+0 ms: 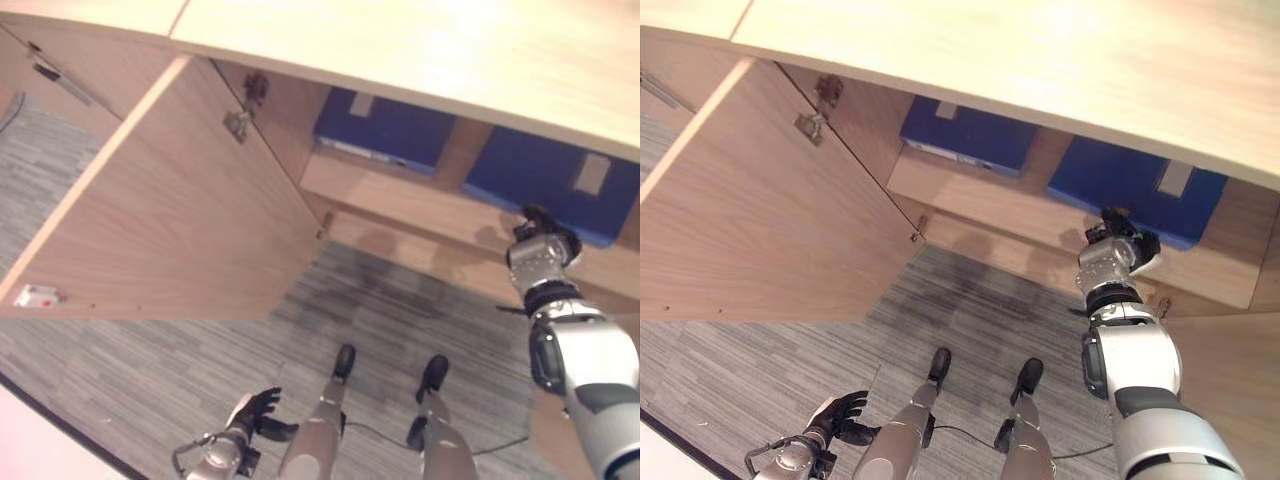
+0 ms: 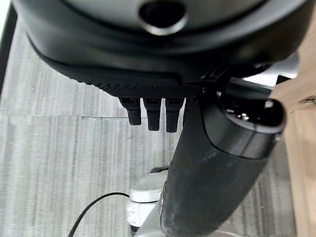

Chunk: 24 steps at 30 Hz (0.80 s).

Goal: Put the empty folder in the office cabinet

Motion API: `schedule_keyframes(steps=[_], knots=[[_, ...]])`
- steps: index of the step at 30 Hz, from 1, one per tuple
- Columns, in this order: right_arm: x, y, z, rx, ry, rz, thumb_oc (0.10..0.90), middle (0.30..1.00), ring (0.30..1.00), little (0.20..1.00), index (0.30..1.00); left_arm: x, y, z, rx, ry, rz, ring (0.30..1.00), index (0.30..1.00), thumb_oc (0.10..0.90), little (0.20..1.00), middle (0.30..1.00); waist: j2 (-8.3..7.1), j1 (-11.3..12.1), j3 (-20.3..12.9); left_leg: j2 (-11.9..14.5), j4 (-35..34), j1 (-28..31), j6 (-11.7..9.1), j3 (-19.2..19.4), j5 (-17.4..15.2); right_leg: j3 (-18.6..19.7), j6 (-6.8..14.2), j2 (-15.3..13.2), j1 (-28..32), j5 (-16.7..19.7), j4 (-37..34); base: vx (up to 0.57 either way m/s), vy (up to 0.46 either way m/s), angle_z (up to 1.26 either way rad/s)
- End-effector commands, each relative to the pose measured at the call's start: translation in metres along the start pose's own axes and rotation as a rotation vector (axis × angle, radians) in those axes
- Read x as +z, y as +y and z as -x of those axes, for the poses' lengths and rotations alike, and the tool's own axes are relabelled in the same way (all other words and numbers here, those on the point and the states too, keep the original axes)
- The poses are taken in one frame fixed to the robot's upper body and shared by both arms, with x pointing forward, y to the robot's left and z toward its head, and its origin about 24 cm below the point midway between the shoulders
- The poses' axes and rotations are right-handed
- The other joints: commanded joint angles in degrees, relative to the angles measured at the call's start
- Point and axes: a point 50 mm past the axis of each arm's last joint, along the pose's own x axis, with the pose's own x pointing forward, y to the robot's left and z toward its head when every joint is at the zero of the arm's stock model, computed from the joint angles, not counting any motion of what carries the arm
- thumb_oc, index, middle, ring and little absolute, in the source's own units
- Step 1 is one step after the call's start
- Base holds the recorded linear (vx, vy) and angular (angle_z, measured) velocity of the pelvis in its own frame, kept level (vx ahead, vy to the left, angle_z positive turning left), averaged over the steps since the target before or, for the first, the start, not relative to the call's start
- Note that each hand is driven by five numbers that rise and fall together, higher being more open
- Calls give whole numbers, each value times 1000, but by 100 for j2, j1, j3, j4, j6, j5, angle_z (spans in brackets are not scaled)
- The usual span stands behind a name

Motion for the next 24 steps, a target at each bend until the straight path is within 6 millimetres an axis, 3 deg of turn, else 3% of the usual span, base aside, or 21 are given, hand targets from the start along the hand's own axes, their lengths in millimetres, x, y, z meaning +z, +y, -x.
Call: schedule_keyframes(steps=[1,7,12,16,21,24], knots=[[75,52,23,256,-303,29,800,900,900,900,900,-9,8,2,39,33,18,900,900,800,900,900,-28,135,-61,285,-145,493,-237,370,-746,146,555,-413,226,-1295,1179,-22,1,-3],[119,72,39,343,-441,44,800,900,900,900,900,-13,13,4,45,36,21,900,900,800,900,900,-57,137,-70,273,-148,417,-268,386,-698,142,565,-422,161,-1244,1162,0,0,0],[143,74,41,339,-489,64,800,900,900,900,900,-14,16,5,46,33,18,900,900,800,900,900,-42,192,-71,271,-148,315,-308,368,-650,82,580,-428,113,-1207,1115,-2,-7,0],[151,69,38,325,-493,68,800,900,900,900,900,-15,15,6,36,34,6,900,900,800,900,900,-20,218,-75,267,-148,257,-334,350,-615,53,586,-419,90,-1198,1097,1,-8,1],[144,57,27,313,-455,65,800,900,900,900,900,-17,13,7,13,35,-16,900,900,800,900,900,-4,234,-117,274,-148,245,-359,305,-584,-15,574,-397,143,-1227,1078,14,-23,10],[106,40,11,310,-334,12,800,900,900,900,900,-13,13,6,7,24,2,900,900,800,900,900,-48,228,-178,310,-148,378,-353,308,-627,-29,567,-366,319,-1243,1039,15,-8,6]])
